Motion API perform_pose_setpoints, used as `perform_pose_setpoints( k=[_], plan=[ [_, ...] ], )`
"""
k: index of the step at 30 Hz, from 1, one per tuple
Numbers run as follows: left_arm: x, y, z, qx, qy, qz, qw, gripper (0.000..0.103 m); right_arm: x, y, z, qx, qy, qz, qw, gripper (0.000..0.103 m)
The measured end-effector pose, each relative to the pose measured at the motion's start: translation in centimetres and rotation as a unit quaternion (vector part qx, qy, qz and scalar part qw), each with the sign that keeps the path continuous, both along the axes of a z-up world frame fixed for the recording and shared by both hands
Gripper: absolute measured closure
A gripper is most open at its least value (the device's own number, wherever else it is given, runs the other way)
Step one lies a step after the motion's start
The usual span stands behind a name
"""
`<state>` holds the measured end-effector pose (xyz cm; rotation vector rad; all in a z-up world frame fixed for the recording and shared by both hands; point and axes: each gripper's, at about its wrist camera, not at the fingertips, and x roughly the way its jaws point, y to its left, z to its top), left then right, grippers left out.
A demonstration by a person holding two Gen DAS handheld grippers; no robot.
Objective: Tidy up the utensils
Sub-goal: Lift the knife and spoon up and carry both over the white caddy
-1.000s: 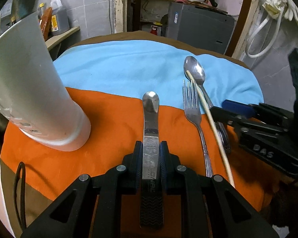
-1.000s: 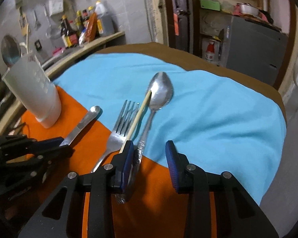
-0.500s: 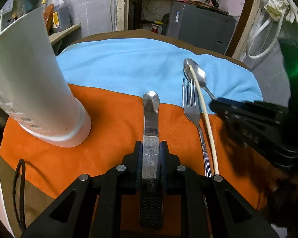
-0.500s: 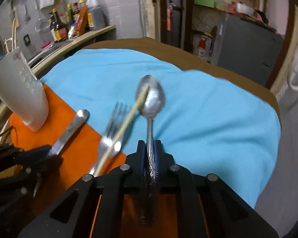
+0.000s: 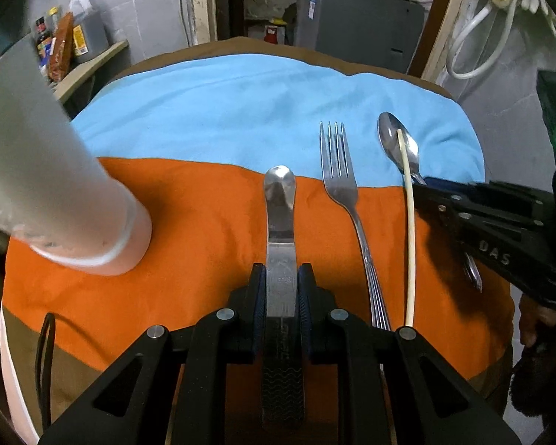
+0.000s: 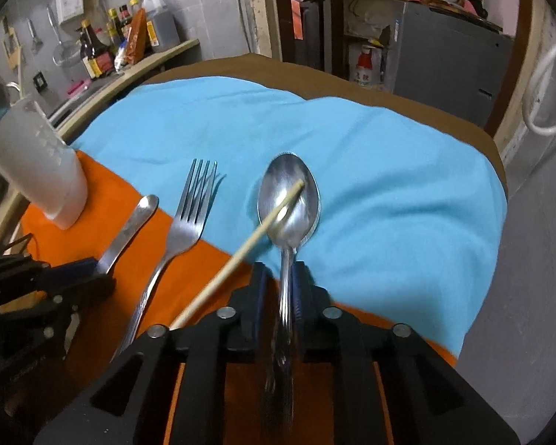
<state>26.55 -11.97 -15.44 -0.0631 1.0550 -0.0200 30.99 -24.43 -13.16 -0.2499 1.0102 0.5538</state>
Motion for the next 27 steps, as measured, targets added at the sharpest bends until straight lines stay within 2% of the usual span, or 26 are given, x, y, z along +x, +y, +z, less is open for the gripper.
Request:
perform_pose_setpoints(
  k=[2,6,7,8,9,12,15,20,23,27],
  plan=[
    [0.5,0.0,-0.1,0.003,0.008,-0.004,1.0000,0.088,0.1,0.5,-0.1,-0.008,-0.002,-0.004,1.000,0.084],
    [1.1,-0.2,-0.1,0.014,0.017,-0.003,0.9998,0.088,0.1,0.7,-0.1,-0.009,-0.004,-0.019,1.000,0.083],
    [1.1,-0.3,0.0,0.021,0.015,-0.006,0.9996,0.088,0.0,0.6,-0.2,-0.010,-0.004,-0.020,1.000,0.086],
    [1.1,-0.4,-0.1,0.023,0.013,-0.007,0.9996,0.089,0.1,0.5,-0.2,-0.011,-0.005,-0.025,1.000,0.094],
    [0.9,-0.3,-0.1,0.021,0.010,-0.006,0.9997,0.089,0.3,0.1,-0.2,-0.003,-0.003,-0.033,0.999,0.095],
    [0.5,0.7,0.0,-0.013,-0.004,0.004,0.9999,0.090,0.2,-0.9,-0.1,0.027,0.004,-0.051,0.998,0.099],
    [-0.6,1.5,0.3,-0.037,-0.029,0.013,0.9988,0.090,-0.6,-2.0,0.2,0.064,-0.001,-0.069,0.996,0.099],
    [-3.1,1.5,2.0,-0.049,-0.104,0.004,0.9934,0.090,-2.9,-4.1,1.6,0.124,-0.050,-0.099,0.986,0.099],
    [-4.2,1.4,3.2,-0.056,-0.144,-0.005,0.9880,0.090,-4.1,-5.1,2.7,0.148,-0.087,-0.111,0.979,0.099],
    [-4.9,1.5,4.5,-0.065,-0.177,-0.006,0.9820,0.090,-5.5,-4.8,4.4,0.153,-0.141,-0.110,0.972,0.099]
  ],
)
